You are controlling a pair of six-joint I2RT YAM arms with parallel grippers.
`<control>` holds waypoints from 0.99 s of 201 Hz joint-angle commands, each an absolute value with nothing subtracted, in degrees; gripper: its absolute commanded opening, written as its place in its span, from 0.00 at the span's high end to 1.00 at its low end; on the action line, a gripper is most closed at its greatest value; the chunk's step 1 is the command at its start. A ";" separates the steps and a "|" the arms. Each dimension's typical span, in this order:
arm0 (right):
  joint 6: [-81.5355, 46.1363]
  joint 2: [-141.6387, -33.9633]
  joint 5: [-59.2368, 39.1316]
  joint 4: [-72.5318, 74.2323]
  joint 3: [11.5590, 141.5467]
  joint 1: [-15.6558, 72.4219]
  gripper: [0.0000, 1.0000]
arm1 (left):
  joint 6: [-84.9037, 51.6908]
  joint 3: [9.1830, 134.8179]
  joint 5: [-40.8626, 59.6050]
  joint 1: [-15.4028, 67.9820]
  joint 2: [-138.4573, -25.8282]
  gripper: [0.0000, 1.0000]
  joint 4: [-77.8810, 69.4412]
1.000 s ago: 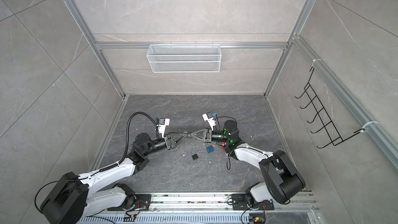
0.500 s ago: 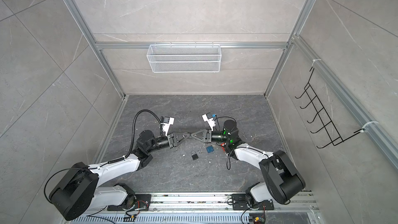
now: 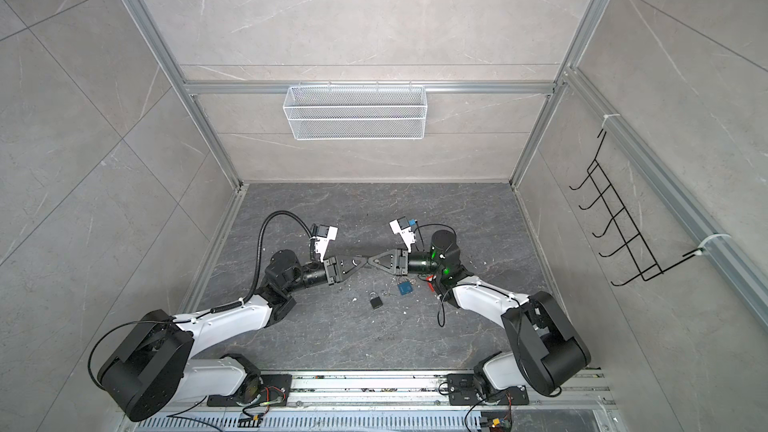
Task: Lock with the key
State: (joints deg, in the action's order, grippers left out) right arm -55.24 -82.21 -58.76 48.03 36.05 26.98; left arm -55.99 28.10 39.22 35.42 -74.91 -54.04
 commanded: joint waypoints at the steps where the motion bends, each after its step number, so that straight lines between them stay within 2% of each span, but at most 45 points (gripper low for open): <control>1: -53.61 -81.30 -58.05 46.98 37.88 27.23 1.00 | -56.04 30.85 42.87 35.77 -74.83 0.88 -59.76; 9: -53.61 -81.12 -57.96 46.85 37.80 27.29 1.00 | -56.07 30.94 42.89 35.81 -74.99 1.00 -59.46; 26: -53.57 -80.41 -57.59 46.10 37.37 27.19 1.00 | -56.14 30.33 41.56 35.82 -74.80 1.00 -59.51; 45: -52.90 -79.17 -57.00 44.52 36.41 27.05 0.84 | -55.78 28.89 38.93 35.48 -73.47 1.00 -60.08; 61: -51.85 -77.79 -56.57 42.77 35.54 26.70 0.79 | -55.31 28.27 37.88 35.03 -72.00 1.00 -59.38; 138: -50.71 -75.33 -56.18 40.09 34.07 26.19 0.78 | -55.02 28.20 37.44 34.81 -70.50 1.00 -57.89; 199: -50.80 -74.88 -56.04 40.22 33.93 25.89 0.80 | -55.01 28.22 37.56 34.81 -70.26 1.00 -57.56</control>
